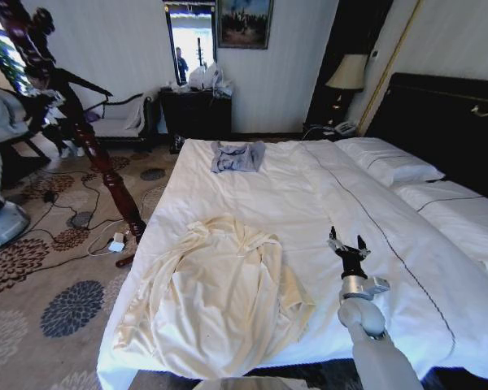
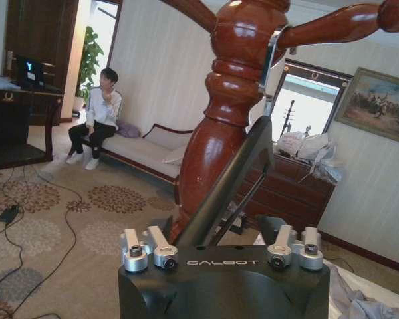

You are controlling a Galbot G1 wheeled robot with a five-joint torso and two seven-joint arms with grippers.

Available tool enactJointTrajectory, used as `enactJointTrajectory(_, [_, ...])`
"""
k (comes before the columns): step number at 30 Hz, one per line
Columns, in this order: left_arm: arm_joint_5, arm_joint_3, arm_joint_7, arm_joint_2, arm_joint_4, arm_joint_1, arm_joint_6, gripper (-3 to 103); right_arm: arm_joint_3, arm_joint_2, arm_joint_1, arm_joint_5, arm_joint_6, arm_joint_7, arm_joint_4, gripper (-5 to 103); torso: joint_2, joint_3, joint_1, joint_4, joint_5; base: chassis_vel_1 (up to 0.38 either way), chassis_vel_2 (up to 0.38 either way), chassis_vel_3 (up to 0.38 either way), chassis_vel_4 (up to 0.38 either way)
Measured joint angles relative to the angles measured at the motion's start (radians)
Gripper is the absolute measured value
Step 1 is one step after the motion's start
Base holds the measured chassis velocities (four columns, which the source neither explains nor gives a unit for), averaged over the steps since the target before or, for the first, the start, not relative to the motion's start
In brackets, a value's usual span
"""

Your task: Pick up the clothes from the bed and hang them on the clothes hanger.

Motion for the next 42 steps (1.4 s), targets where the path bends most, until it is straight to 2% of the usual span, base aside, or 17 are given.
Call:
enactJointTrajectory(1, [0.0, 0.0, 0.0, 0.0, 0.0, 0.0, 0.0, 74, 0.0, 0.0, 0.0, 0.0, 0.0, 0.0, 0.0, 100, 0.0, 0.0, 0.0, 0.0, 0.0, 0.0, 0.0, 0.0, 0.0])
enactJointTrajectory(6, [-0.011, -0.005, -0.007, -0.004, 0.011, 0.009, -0.001, 47, 0.003, -0.004, 0.004, 0.001, 0.0, 0.002, -0.005, 100, 0.0, 0.0, 0.0, 0.0001, -0.0002, 0.0, 0.0, 0.0, 0.0])
enactJointTrajectory(8, [-0.013, -0.006, -0.007, -0.004, 0.01, 0.012, -0.001, 47, 0.003, -0.005, 0.006, 0.001, 0.0, 0.003, -0.006, 100, 0.0, 0.0, 0.0, 0.0001, -0.0002, 0.0, 0.0, 0.0, 0.0])
enactJointTrajectory(11, [-0.016, -0.01, -0.004, -0.008, 0.003, 0.019, -0.001, 31, 0.002, -0.005, 0.01, 0.001, 0.0, 0.009, -0.011, 100, 0.0, 0.0, 0.0, -0.0006, -0.0001, 0.0, 0.0, 0.0, 0.0])
enactJointTrajectory(14, [-0.016, -0.015, -0.002, -0.01, 0.0, 0.02, -0.001, 25, -0.001, -0.005, 0.013, 0.001, 0.0, 0.011, -0.013, 100, 0.0, 0.0, 0.0, -0.001, 0.0002, 0.0, 0.0, 0.0, 0.0])
enactJointTrajectory(16, [-0.016, -0.015, -0.001, -0.01, -0.001, 0.02, -0.001, 25, -0.001, -0.005, 0.013, 0.001, 0.0, 0.011, -0.013, 100, 0.0, 0.0, 0.0, -0.0011, 0.0002, 0.0, 0.0, 0.0, 0.0])
enactJointTrajectory(18, [-0.013, -0.02, 0.005, -0.01, -0.008, 0.02, -0.001, 23, -0.003, -0.005, 0.015, 0.001, -0.001, 0.012, -0.015, 100, 0.0, 0.0, 0.0, -0.0002, 0.0001, 0.0, 0.0, 0.0, 0.0])
enactJointTrajectory(23, [0.028, -0.026, 0.051, 0.001, -0.055, 0.032, -0.001, 22, -0.005, -0.005, 0.016, 0.0, -0.001, 0.012, -0.019, 100, 0.0, 0.0, 0.0, 0.0002, -0.0003, 0.0, 0.0, 0.0, 0.0])
enactJointTrajectory(27, [0.039, -0.032, 0.07, 0.009, -0.096, 0.038, -0.016, 19, -0.008, -0.006, 0.016, -0.002, -0.001, 0.012, -0.021, 100, 0.0, 0.0, 0.0, 0.0002, 0.0, 0.0, 0.0, 0.0, 0.0])
enactJointTrajectory(29, [0.043, -0.031, 0.095, 0.016, -0.126, 0.042, -0.032, 19, -0.01, -0.006, 0.017, -0.002, -0.001, 0.012, -0.021, 100, 0.0, 0.0, 0.0, 0.0009, -0.0003, 0.0, 0.0, 0.0, 0.0])
enactJointTrajectory(36, [0.057, -0.009, 0.148, 0.019, -0.159, 0.046, -0.068, 19, -0.007, -0.009, 0.013, -0.003, -0.001, 0.012, -0.021, 100, 0.0, 0.0, 0.0, -0.0001, -0.0001, 0.0, 0.0, 0.0, 0.0])
enactJointTrajectory(42, [0.057, -0.002, 0.159, 0.012, -0.172, 0.051, -0.086, 19, 0.001, -0.01, 0.008, -0.003, 0.001, 0.012, -0.019, 100, 0.0, 0.0, 0.0, 0.0002, -0.0001, 0.0, 0.0, 0.0, 0.0])
